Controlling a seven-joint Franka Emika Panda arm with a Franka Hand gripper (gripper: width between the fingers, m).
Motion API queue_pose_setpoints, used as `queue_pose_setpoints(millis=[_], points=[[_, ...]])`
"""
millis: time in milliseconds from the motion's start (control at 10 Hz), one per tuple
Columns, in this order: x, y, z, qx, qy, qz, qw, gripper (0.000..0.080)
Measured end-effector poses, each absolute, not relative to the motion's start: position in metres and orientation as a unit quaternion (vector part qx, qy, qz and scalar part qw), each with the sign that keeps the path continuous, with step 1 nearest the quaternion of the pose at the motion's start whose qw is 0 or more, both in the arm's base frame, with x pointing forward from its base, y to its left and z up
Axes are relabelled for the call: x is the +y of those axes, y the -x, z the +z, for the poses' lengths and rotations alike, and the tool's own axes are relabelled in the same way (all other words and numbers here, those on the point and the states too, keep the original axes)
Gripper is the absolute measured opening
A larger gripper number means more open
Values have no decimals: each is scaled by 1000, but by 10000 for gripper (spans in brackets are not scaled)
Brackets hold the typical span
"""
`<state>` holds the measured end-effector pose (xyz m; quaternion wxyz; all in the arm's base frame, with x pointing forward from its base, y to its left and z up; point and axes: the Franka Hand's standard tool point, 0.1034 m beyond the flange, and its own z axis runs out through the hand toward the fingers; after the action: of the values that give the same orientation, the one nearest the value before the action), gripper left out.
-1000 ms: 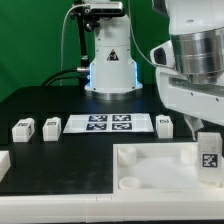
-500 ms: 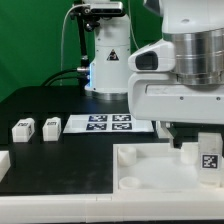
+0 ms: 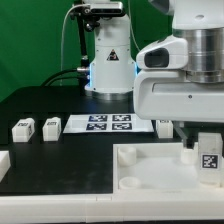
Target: Assemble one leg
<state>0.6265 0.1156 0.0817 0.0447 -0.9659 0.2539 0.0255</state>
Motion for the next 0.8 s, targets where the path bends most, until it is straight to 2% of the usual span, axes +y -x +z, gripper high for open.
queue_pose_setpoints(millis=[100, 200, 400, 600, 800], points=[[115, -627, 82, 296, 954, 27, 44, 292], [115, -627, 82, 321, 946, 28, 43, 293], [114, -628, 82, 483, 873, 41, 49, 293], [112, -627, 80, 652, 754, 52, 63, 293], [114, -628, 81, 735, 673, 60, 65, 294]])
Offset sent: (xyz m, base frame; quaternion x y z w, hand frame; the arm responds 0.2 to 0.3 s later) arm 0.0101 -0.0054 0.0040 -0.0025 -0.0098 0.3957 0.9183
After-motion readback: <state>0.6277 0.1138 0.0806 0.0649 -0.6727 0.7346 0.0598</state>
